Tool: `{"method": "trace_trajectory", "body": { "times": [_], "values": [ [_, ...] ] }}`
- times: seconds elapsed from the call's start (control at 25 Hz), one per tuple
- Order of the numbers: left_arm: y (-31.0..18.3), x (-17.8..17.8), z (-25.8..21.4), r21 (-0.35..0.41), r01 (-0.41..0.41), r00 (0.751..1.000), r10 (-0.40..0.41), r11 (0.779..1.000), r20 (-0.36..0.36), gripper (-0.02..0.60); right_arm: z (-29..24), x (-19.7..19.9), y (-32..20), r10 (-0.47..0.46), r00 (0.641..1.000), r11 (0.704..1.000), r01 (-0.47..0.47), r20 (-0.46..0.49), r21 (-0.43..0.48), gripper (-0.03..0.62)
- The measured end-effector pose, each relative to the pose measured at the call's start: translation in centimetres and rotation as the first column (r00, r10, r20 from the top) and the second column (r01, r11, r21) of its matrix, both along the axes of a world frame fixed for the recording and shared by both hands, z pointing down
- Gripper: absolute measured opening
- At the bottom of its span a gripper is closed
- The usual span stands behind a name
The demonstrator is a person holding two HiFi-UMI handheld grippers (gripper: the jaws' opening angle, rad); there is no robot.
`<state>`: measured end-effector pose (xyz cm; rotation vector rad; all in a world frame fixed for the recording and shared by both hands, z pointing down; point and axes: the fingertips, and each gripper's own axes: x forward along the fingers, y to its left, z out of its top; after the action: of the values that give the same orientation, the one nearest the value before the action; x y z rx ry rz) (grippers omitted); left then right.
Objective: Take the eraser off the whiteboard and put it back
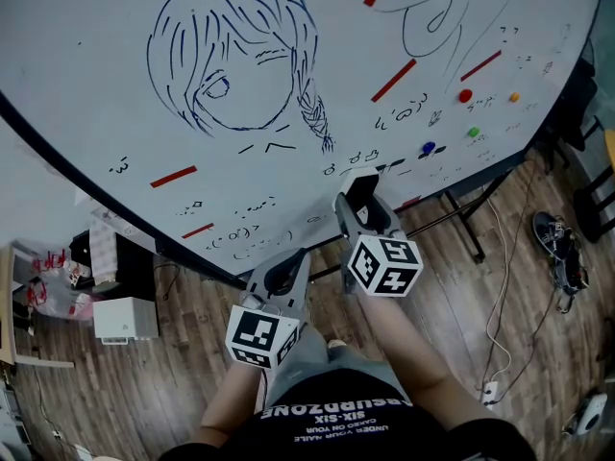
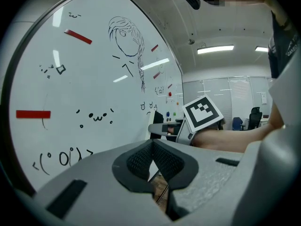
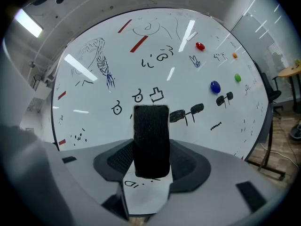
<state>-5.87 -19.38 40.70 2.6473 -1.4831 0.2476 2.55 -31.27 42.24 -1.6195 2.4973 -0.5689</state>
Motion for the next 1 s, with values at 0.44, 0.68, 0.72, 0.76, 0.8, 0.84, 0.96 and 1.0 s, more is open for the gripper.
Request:
{"method": "trace_trajectory", "body": {
  "times": [0.44,0.68,0.72,0.76,0.8,0.84,0.96,1.0],
  "values": [
    [0.5,0.0,0.2,-0.005,-0.003,1.000,0.003,1.000,-0.009,0.006,0.8,0.4,1.1,-0.020,1.000,0.999,0.021,0.023,-0.031,0.219],
    [0.9,0.3,0.3,-0.005,-0.011,1.000,0.011,1.000,-0.012,0.006,1.0,1.3,2.0,-0.015,1.000,0.999,0.016,0.027,-0.038,0.219],
    [1.0,0.4,0.3,-0.005,-0.013,1.000,0.013,1.000,-0.012,0.006,0.9,1.5,2.1,-0.012,1.000,0.999,0.013,0.028,-0.037,0.219],
    [1.1,0.5,0.2,-0.004,-0.015,1.000,0.015,1.000,-0.012,0.006,0.9,1.7,2.3,-0.009,1.000,0.999,0.010,0.029,-0.037,0.219],
    [1.2,0.5,0.2,-0.004,-0.017,1.000,0.017,1.000,-0.013,0.006,0.9,1.9,2.5,-0.005,1.000,0.999,0.006,0.029,-0.038,0.219],
    [1.3,0.6,0.2,-0.003,-0.018,1.000,0.018,1.000,-0.014,0.006,1.0,2.1,2.7,-0.002,1.000,0.999,0.003,0.030,-0.039,0.221],
    [1.5,0.6,0.1,0.000,-0.019,1.000,0.019,1.000,-0.016,0.006,1.1,2.6,3.3,0.004,1.000,0.999,-0.003,0.030,-0.041,0.221],
    [1.6,0.6,0.0,0.001,-0.019,1.000,0.019,1.000,-0.017,0.006,1.2,2.8,3.6,0.004,1.000,0.999,-0.003,0.029,-0.041,0.221]
  ]
}}
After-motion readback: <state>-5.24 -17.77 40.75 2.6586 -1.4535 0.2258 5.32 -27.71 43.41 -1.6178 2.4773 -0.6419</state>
